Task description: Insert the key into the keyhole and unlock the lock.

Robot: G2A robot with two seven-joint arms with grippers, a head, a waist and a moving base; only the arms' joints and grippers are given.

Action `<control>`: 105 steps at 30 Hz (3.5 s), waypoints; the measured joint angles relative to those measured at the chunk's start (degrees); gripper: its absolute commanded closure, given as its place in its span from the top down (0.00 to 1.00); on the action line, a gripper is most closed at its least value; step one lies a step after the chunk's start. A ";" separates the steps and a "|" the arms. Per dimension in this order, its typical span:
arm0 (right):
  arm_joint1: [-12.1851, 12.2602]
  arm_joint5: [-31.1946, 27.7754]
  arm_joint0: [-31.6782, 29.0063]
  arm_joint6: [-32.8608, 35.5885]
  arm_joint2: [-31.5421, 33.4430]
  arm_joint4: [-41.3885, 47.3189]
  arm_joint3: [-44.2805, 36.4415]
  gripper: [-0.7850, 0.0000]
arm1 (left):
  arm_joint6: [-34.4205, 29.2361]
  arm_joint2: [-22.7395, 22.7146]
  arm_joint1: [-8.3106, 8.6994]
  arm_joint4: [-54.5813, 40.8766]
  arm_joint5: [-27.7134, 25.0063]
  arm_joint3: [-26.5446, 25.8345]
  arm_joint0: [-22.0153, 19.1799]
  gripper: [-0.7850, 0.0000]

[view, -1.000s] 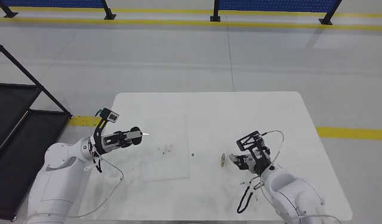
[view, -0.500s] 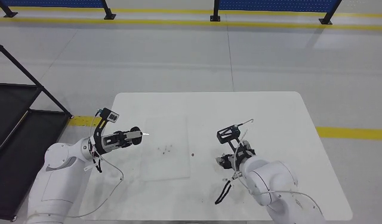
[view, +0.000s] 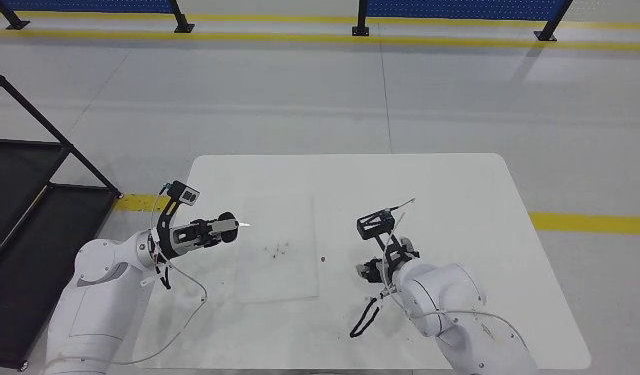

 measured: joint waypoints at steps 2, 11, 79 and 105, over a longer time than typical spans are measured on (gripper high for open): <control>-0.01 -0.29 -0.19 -0.67 -0.01 0.06 0.32 1.00 | 0.00 0.00 0.00 0.00 0.00 0.00 0.00 0.00; -2.31 2.59 8.99 10.31 -0.42 8.71 9.20 1.00 | 0.00 0.00 0.00 0.00 0.00 0.00 0.00 0.00; -8.32 -6.77 4.76 1.40 19.52 68.21 24.90 0.00 | 0.00 0.00 0.00 0.00 0.00 0.00 0.00 0.00; -8.21 -19.72 -2.83 -12.36 20.21 90.64 27.69 0.00 | 0.00 0.00 0.00 0.00 0.00 0.00 0.00 0.00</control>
